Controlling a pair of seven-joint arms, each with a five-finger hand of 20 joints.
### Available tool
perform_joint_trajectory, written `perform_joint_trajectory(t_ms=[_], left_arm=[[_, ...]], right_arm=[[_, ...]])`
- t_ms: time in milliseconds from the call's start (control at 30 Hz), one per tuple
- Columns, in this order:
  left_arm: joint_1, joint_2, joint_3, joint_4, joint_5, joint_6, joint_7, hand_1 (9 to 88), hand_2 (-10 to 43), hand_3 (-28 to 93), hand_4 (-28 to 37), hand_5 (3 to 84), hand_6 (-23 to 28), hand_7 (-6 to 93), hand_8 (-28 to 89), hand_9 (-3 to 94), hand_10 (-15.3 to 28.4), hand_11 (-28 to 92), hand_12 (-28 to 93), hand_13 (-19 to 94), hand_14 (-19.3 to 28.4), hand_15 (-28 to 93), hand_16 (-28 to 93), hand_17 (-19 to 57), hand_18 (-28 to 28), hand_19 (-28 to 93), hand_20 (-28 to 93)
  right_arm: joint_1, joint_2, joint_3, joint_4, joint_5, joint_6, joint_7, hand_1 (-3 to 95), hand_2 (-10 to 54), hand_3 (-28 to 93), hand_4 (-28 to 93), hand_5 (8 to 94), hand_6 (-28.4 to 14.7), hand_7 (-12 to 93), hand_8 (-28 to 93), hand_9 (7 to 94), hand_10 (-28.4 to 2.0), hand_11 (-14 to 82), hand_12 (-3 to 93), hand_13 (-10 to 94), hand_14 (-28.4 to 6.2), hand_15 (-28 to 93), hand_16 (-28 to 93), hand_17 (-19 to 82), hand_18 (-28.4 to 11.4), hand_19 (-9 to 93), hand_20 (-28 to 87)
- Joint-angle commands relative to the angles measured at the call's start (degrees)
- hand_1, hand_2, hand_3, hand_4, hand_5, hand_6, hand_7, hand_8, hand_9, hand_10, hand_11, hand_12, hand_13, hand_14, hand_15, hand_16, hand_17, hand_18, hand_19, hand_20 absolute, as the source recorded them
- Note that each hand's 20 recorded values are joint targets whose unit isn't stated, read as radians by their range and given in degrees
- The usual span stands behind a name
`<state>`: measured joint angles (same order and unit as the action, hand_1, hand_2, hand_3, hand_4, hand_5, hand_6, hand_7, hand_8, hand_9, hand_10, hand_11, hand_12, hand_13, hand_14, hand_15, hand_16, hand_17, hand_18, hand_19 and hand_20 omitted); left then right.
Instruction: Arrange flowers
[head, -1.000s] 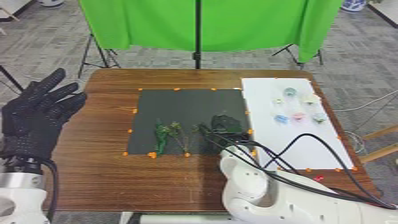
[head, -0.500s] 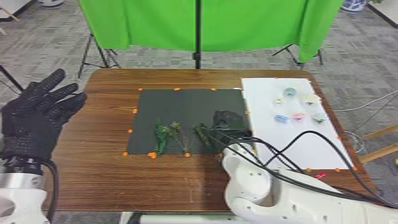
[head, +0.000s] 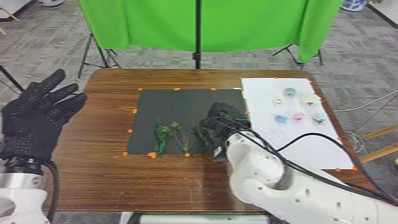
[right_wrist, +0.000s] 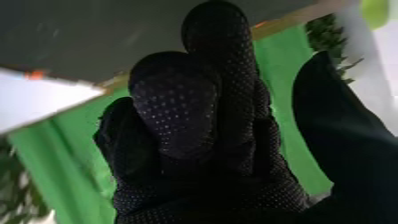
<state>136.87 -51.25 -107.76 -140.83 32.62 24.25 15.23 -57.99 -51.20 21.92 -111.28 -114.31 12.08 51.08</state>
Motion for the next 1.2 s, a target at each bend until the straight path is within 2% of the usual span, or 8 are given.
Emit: perform_joint_trajectory(t_ms=[33, 100, 300, 600, 1200], left_arm=[[0.20, -0.50, 0.35, 0.32, 0.18, 0.42, -0.59, 21.2, 9.6, 77, -28.3, 35.8, 9.8, 12.5, -9, 30.5, 19.9, 27, 10, 24, 27.2, 52, -10, -6.6, 23.7, 64, 7], [0.36, -0.22, 0.44, 0.32, -0.11, 0.64, 0.03, 21.2, 9.6, 77, -28.3, 35.8, 9.8, 12.4, -9, 30.5, 19.8, 27, 10, 24, 27.3, 52, -10, -6.6, 23.7, 64, 7], [-0.02, -0.10, 0.63, 0.52, -0.01, 0.26, -0.23, 21.2, 9.7, 77, -28.3, 35.8, 9.8, 12.5, -9, 30.5, 19.9, 27, 10, 24, 27.3, 52, -10, -6.6, 23.7, 64, 7], [-0.52, -0.07, 0.82, 0.73, 0.21, -0.17, -0.75, 21.2, 9.8, 77, -28.3, 35.8, 9.8, 12.4, -9, 30.5, 19.9, 27, 10, 24, 27.2, 52, -10, -6.6, 23.7, 64, 7], [-2.09, 0.16, 1.79, 1.31, 0.58, -0.87, -1.78, 21.2, 9.7, 77, -28.3, 35.8, 9.8, 12.4, -9, 30.6, 20.0, 27, 10, 24, 27.3, 52, -10, -6.6, 23.8, 64, 7]], right_arm=[[-2.74, -0.05, 3.28, -1.00, 2.88, -5.75, -4.08, 23.0, 8.3, 86, -18, 63.2, -0.6, 14, -12, 89.2, -13.0, 35.5, 20.5, 84, -8.9, 64, 20, 52, -21.1, 93, 43], [-2.79, -0.02, 3.68, -1.14, 3.48, -6.47, -4.80, 21.9, 9.0, 88, -16, 61.9, 0.0, 14, -12, 89.1, -13.0, 35.7, 20.5, 83, -9.1, 65, 20, 51, -21.4, 93, 43], [-2.90, -0.73, 4.27, -0.97, 3.97, -10.28, -5.30, 21.0, 10.0, 90, -15, 60.8, 1.1, 14, -13, 88.9, -13.0, 36.5, 20.6, 83, -9.4, 65, 20, 51, -21.6, 93, 44], [-2.03, -1.57, 2.70, -0.52, 2.57, -12.80, -0.66, 20.9, 10.2, 90, -15, 60.7, 1.4, 14, -13, 88.8, -13.1, 37.1, 20.6, 83, -9.4, 66, 19, 51, -21.6, 93, 44], [0.42, -2.29, -1.48, 0.05, 0.05, -7.41, 5.75, 19.9, 11.6, 87, -16, 58.8, -0.3, 13, -12, 89.9, -13.2, 37.0, 20.4, 85, -8.8, 66, 19, 54, -21.3, 93, 45]])
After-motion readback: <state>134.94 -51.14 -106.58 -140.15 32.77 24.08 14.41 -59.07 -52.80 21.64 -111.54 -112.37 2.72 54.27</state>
